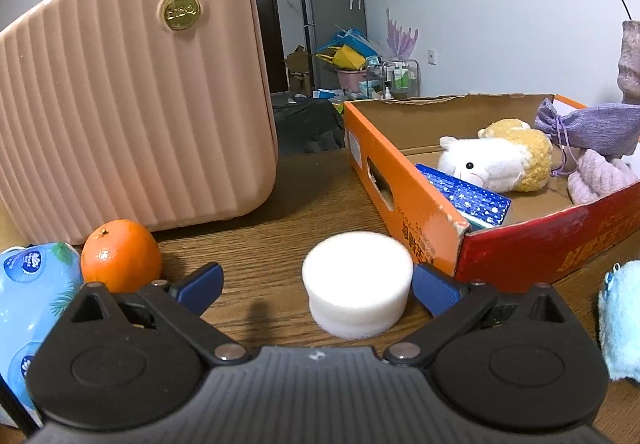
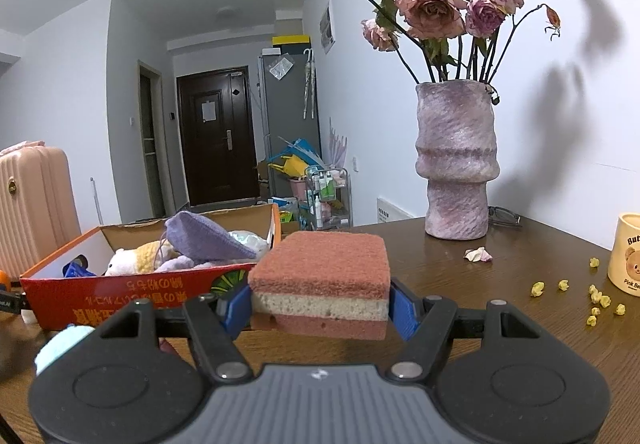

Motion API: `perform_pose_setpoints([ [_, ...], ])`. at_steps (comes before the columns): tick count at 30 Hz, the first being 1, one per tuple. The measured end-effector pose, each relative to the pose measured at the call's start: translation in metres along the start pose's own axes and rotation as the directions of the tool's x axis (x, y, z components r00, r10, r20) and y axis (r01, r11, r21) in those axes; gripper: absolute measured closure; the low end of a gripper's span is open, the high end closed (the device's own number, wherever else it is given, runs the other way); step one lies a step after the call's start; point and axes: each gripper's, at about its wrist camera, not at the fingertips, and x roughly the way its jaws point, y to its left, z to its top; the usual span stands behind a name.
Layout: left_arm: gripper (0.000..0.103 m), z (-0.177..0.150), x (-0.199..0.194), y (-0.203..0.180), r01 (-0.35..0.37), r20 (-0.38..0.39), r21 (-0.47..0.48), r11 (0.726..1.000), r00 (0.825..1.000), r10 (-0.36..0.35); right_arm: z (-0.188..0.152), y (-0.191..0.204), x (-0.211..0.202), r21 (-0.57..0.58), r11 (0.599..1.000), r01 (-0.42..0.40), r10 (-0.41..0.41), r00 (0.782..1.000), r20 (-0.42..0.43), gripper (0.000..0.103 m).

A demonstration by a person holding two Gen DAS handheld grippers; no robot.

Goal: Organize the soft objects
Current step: 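Grasp the white round puck with the left gripper while the right gripper holds the sponge, then lift the white puck and sponge and carry both over the box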

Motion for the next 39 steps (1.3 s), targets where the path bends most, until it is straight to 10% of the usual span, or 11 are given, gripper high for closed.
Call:
perform_pose_setpoints([
  [3, 0.009, 0.0, 0.0, 0.0, 0.003, 0.001, 0.006, 1.0, 1.0, -0.003, 0.0, 0.001, -0.001, -0.002, 1.0, 0.0, 0.0, 1.0, 0.0, 0.034],
  [7, 0.046, 0.0, -0.001, -0.003, 0.022, 0.003, 0.024, 0.999, 1.0, -0.022, 0.0, 0.0, -0.001, 0.0, 1.0, 0.0, 0.0, 1.0, 0.0, 0.034],
  [39, 0.049, -0.021, -0.058, -0.006, -0.103, 0.104, -0.037, 0.994, 0.989, 0.106, -0.004, 0.021, -0.021, -0.071, 0.997, -0.041, 0.045, 0.997, 0.061, 0.034],
])
